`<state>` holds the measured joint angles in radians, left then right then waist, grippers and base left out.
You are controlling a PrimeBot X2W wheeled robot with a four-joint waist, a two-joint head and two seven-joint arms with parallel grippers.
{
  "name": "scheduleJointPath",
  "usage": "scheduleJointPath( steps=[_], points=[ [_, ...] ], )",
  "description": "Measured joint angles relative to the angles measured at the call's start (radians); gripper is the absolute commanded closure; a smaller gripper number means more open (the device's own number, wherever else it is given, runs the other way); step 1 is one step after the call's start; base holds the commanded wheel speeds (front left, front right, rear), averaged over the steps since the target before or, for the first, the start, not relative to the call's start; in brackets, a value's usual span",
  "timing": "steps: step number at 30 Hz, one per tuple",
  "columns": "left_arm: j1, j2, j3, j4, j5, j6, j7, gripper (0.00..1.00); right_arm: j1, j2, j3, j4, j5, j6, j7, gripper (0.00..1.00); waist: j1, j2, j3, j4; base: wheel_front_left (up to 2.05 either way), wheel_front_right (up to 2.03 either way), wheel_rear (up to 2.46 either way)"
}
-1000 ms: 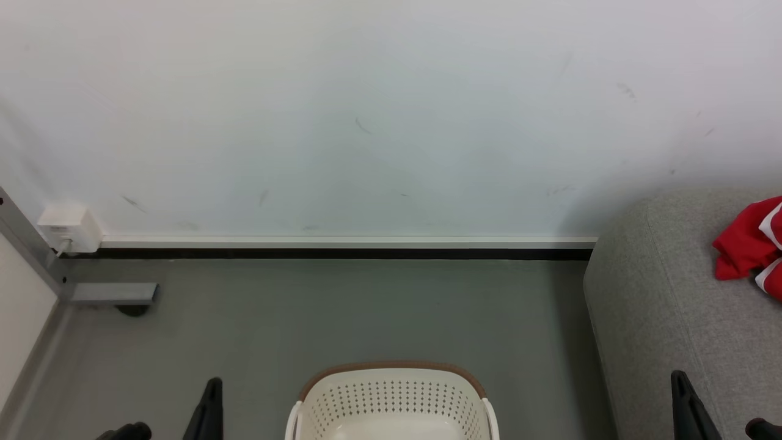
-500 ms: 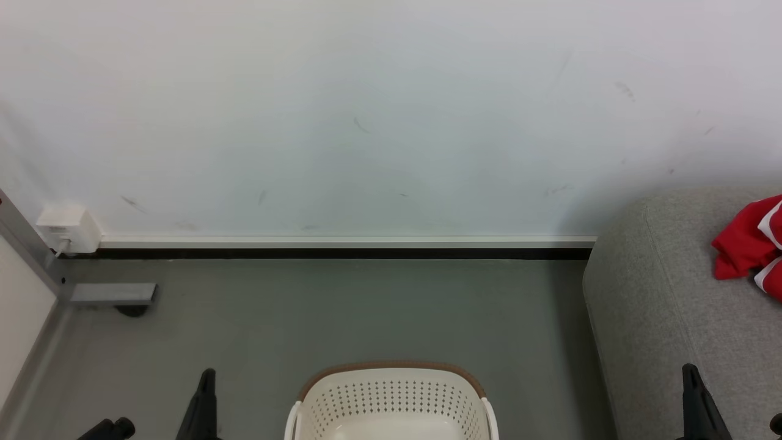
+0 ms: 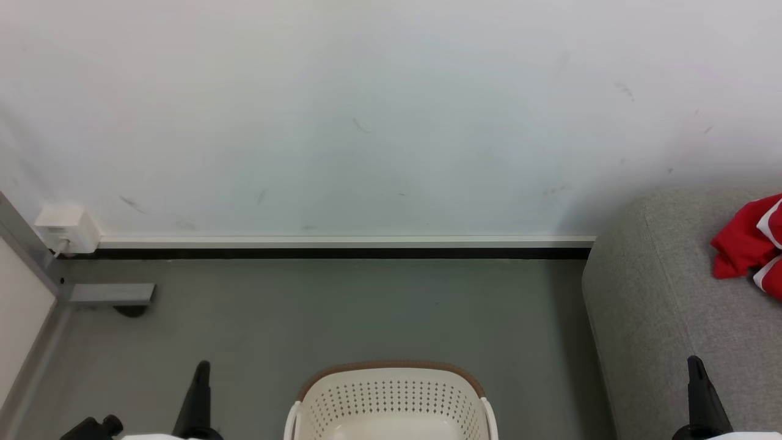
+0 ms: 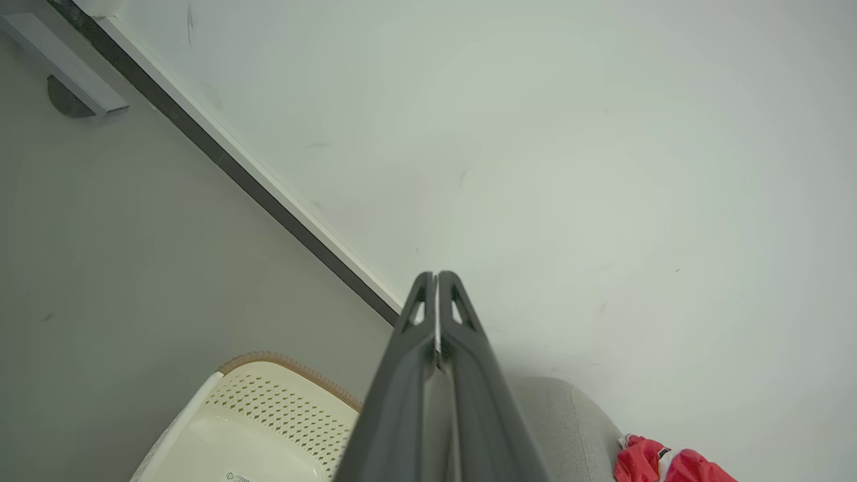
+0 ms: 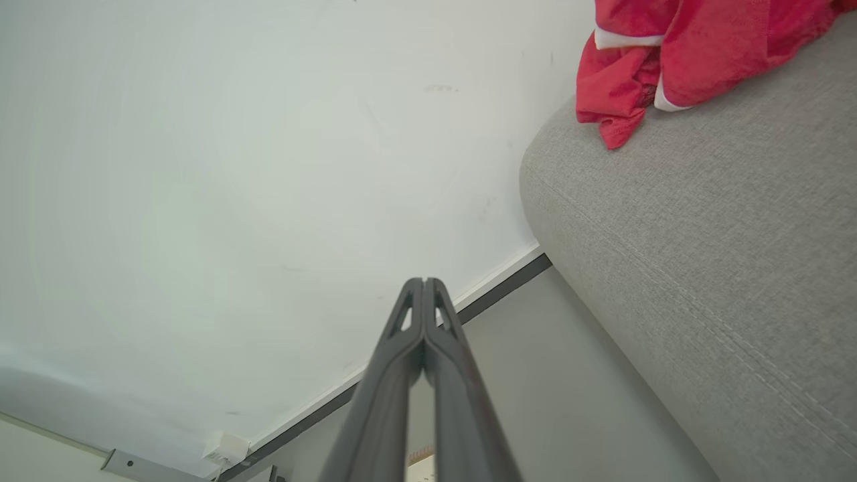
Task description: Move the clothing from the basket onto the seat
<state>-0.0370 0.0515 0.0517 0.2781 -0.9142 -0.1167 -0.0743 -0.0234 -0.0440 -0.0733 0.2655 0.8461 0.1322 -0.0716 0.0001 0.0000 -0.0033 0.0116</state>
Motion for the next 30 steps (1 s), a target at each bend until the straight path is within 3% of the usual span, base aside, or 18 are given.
scheduleJointPath(
  steps=[30],
  points=[
    [-0.036, -0.001, 0.029, -0.013, -0.312, -0.006, 0.085, 1.0, -0.039, -0.001, -0.02, -0.005, 0.345, 0.0, 0.084, 1.0, 0.0, 0.0, 0.001, -0.004, 0.0, 0.0, 0.0]
  ],
)
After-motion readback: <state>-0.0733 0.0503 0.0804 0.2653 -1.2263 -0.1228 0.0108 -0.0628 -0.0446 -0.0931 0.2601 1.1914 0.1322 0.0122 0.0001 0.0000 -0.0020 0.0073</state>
